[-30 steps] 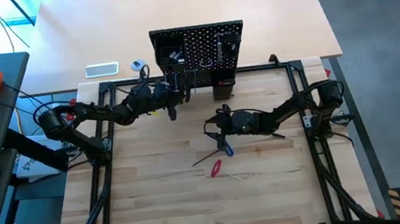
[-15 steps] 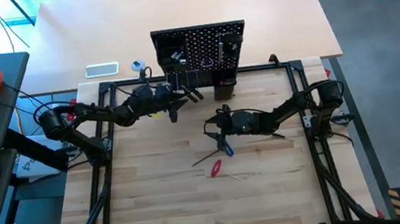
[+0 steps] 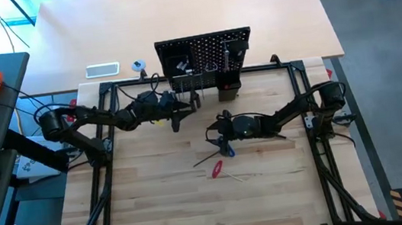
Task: Hang tools onto peg board
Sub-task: Hang the allen wrench on the pegboard
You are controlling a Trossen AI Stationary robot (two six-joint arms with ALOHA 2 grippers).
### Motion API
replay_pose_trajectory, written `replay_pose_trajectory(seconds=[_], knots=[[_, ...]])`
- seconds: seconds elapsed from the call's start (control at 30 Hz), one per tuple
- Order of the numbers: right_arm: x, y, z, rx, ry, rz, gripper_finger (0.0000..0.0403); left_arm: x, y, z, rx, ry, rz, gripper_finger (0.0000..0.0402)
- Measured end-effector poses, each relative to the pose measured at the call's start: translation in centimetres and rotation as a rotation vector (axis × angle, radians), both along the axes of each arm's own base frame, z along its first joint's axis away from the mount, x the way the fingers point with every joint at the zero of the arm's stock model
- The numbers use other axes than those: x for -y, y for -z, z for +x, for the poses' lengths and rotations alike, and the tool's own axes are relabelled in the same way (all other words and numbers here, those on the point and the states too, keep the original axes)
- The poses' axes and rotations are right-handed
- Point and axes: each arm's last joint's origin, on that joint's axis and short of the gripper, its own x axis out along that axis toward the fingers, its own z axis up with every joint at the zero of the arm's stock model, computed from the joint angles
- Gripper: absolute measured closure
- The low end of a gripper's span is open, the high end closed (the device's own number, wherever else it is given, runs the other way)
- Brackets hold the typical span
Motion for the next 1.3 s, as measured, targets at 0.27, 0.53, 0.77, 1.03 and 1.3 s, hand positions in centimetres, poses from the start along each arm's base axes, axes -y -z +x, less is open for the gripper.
replay_pose_trajectory(seconds=[0.27, 0.53, 0.77, 1.03, 1.3], knots=[[0.0, 0.1, 0.0, -0.010, 0.000, 0.001, 0.0176, 0.0, -0.8, -0.2, 0.019, -0.009, 0.031, 0.0243], [0.0, 0.1, 0.0, -0.010, -0.003, 0.002, 0.0176, 0.0, -2.2, -0.7, 0.064, -0.034, 0.078, 0.0243], [0.0, 0.1, 0.0, -0.010, -0.003, 0.002, 0.0176, 0.2, -2.4, -1.1, 0.029, -0.031, 0.065, 0.0243], [0.0, 0.1, 0.0, -0.011, -0.009, 0.004, 0.0176, 0.7, -3.3, -2.0, -0.004, -0.023, 0.079, 0.0243], [-0.1, 0.3, -0.1, -0.030, -0.039, 0.016, 0.0176, 1.6, -5.4, -3.8, -0.024, -0.032, 0.122, 0.0243]])
